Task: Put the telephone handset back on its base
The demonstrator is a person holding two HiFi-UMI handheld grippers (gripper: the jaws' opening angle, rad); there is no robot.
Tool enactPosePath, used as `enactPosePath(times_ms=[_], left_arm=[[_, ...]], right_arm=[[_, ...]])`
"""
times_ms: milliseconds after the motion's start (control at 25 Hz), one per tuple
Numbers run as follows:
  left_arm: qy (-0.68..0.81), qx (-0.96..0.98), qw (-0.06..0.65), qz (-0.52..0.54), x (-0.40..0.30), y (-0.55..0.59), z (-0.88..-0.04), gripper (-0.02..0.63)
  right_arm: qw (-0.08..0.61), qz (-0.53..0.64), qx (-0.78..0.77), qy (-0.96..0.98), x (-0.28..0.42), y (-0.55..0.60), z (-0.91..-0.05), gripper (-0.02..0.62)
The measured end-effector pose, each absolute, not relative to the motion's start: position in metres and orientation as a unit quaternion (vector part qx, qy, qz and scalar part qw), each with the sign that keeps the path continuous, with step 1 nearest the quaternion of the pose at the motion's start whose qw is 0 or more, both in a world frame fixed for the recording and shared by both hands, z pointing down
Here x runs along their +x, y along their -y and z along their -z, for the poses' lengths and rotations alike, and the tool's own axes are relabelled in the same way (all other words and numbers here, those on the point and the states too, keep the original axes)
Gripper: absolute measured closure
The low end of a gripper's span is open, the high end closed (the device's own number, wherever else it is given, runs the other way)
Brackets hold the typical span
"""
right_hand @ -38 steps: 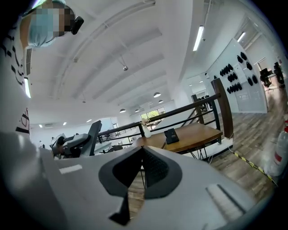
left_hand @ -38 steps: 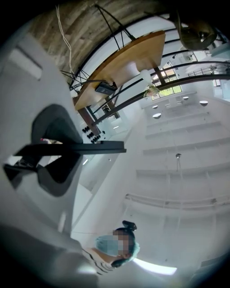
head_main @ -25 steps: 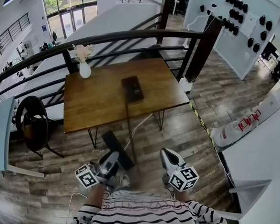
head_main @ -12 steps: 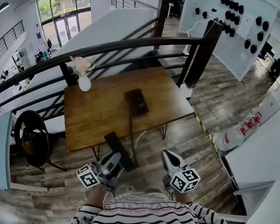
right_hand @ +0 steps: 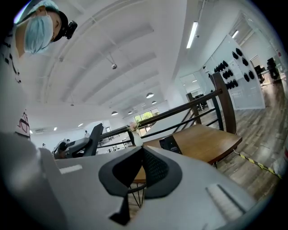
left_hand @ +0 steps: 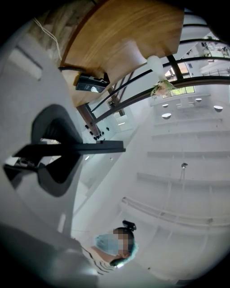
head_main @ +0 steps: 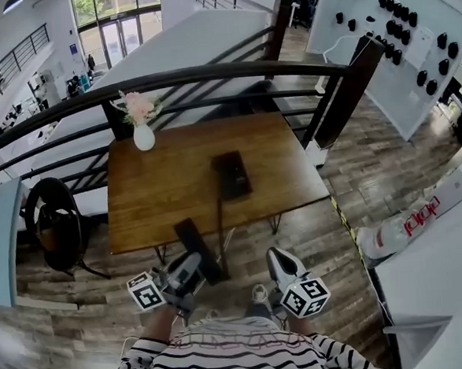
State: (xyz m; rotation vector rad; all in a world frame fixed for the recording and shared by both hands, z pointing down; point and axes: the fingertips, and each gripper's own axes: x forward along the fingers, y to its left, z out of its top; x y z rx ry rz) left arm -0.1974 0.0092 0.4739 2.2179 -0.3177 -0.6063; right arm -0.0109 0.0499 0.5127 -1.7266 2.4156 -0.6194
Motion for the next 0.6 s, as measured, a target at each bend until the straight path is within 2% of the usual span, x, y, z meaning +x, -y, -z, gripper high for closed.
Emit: enactPosePath(times_ms=[600], left_arm=[[0.195, 0.867, 0.373, 0.265, -0.082, 0.055, -0.469, 0.535]], right_arm=[[0.031, 0.194, -0.491, -0.849, 0.100, 0.048, -0.506, 0.595]])
